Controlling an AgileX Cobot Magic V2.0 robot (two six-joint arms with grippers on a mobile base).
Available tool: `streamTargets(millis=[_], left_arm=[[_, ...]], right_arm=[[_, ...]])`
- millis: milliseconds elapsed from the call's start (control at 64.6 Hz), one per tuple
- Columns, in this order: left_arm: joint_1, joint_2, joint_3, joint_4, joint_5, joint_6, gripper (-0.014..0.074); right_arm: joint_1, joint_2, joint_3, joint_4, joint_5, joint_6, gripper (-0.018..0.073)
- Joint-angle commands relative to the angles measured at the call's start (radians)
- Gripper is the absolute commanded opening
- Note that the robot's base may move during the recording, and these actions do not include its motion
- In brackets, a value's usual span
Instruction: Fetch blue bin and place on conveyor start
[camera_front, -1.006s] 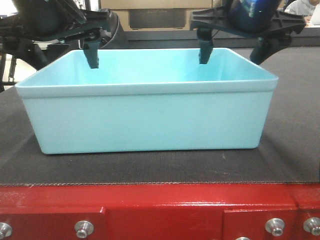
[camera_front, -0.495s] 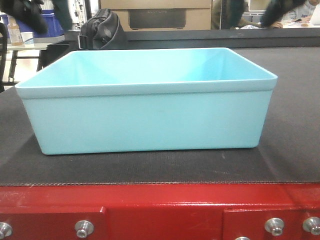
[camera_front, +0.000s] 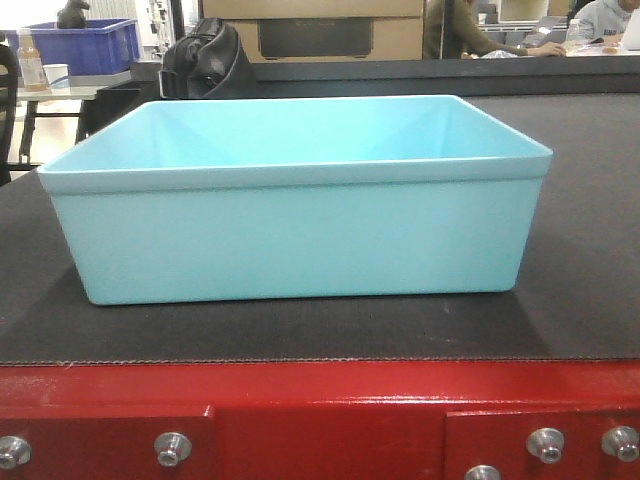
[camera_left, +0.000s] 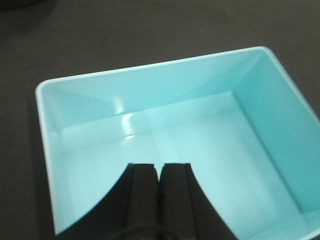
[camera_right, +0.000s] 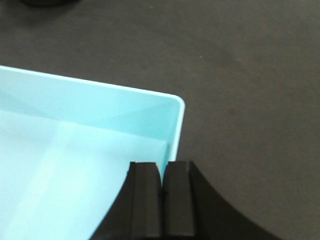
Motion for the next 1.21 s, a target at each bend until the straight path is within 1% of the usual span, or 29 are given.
streamTargets(millis=[0, 124, 170, 232, 371, 511, 619, 789, 975, 1191], left_arm=[[-0.001, -0.048, 0.059, -0.057, -0.109, 0.057, -0.0109], [-0.001, -0.116, 0.171, -0.061, -0.255, 0.057, -0.0109], [-0.001, -0.144, 0.215, -0.064, -0.3, 0.057, -0.0109], [-0.001, -0.19, 0.279, -0.064, -0.354, 0.057, -0.0109], [-0.001, -0.31, 0.41, -0.064, -0.442, 0.057, -0.0109], [-0.001, -0.457, 0.484, -0.064, -0.444, 0.057, -0.0111], [-0.001, -0.561, 0.5, -0.064, -0.44, 0.057, -0.0111], [-0.001, -0.692, 0.5, -0.064, -0.463, 0.057, -0.0111], [-0.001, -0.768, 0.5, -0.064, -0.463, 0.057, -0.0111], [-0.001, -0.777, 0.5, -0.064, -0.464, 0.057, -0.0111]], right_arm=[[0.001, -0.079, 0.082, -0.011, -0.141, -0.011, -0.016], [0.001, -0.175, 0.212, -0.011, -0.312, -0.011, -0.0161], [0.001, -0.205, 0.243, -0.011, -0.349, -0.011, -0.0161], [0.001, -0.254, 0.29, -0.011, -0.369, -0.011, -0.0161], [0.001, -0.378, 0.369, -0.011, -0.369, -0.011, -0.0161], [0.001, -0.509, 0.398, -0.011, -0.314, -0.011, -0.0161], [0.001, -0.588, 0.399, -0.011, -0.257, -0.011, -0.0161], [0.001, -0.69, 0.399, -0.011, -0.263, -0.011, -0.0161], [0.001, -0.763, 0.399, -0.011, -0.27, -0.011, -0.0161], [0.001, -0.775, 0.399, -0.011, -0.27, -0.011, -0.0161]])
